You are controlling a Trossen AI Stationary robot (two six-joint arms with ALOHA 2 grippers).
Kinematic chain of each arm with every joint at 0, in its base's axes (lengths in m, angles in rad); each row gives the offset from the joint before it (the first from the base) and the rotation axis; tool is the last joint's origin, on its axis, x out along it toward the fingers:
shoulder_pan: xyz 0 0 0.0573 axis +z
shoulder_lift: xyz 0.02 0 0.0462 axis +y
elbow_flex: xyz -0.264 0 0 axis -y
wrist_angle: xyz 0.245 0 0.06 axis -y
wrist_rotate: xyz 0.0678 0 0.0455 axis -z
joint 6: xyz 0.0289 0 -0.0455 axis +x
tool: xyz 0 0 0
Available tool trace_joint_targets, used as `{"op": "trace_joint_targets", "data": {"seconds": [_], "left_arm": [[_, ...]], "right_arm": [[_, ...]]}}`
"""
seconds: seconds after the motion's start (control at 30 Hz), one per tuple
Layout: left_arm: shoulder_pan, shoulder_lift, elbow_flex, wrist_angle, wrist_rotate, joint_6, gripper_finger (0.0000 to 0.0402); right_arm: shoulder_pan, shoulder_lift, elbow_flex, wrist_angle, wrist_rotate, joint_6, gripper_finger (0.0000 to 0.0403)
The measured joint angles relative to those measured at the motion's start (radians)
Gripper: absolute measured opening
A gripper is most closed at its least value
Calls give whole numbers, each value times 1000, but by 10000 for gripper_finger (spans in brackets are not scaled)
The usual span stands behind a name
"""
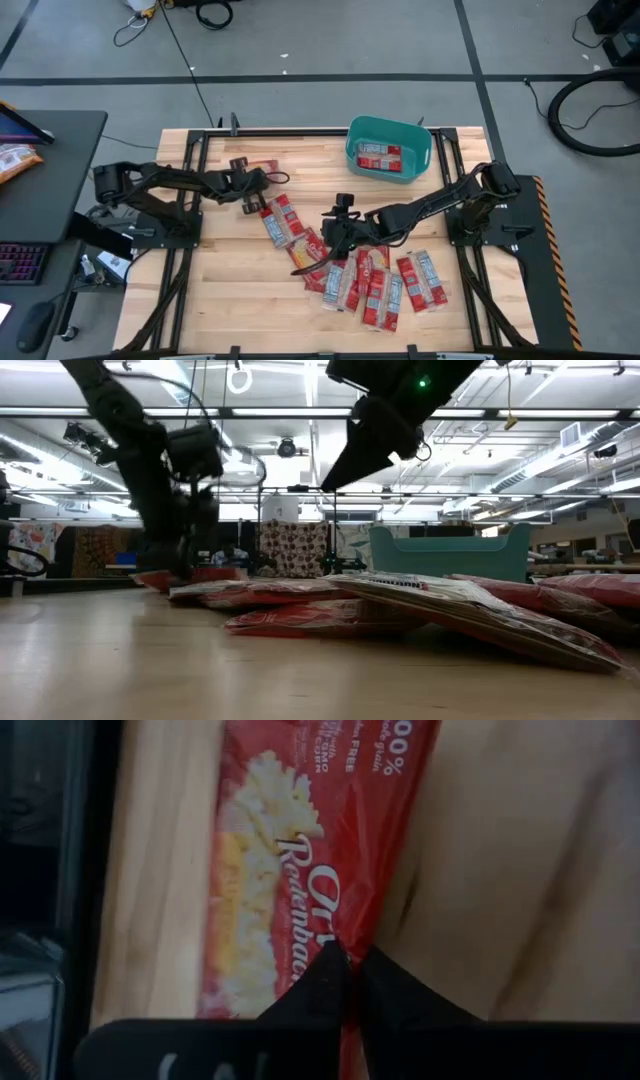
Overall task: Sort popcorn bags into baskets
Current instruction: Put the red popcorn bag into the green bin
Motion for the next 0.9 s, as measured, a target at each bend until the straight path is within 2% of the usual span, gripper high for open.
{"op": "trace_joint_targets", "data": {"seconds": [0.13,0.27,0.43,0.7,0.9], "left_arm": [[-43,-42,69,-82,33,-34,19],[-102,-79,125,-116,24,-50,19],[-189,-95,184,-110,35,-65,19],[-321,-94,243,-112,96,3,19],[-396,-94,284,-81,153,30,19]], "right_arm": [[-13,0,0,68,-11,-73,210],[-18,0,0,99,-20,-110,218],[-30,0,0,101,-21,-120,234],[-40,0,0,123,18,-225,269],[-39,0,0,125,20,-315,260]]}}
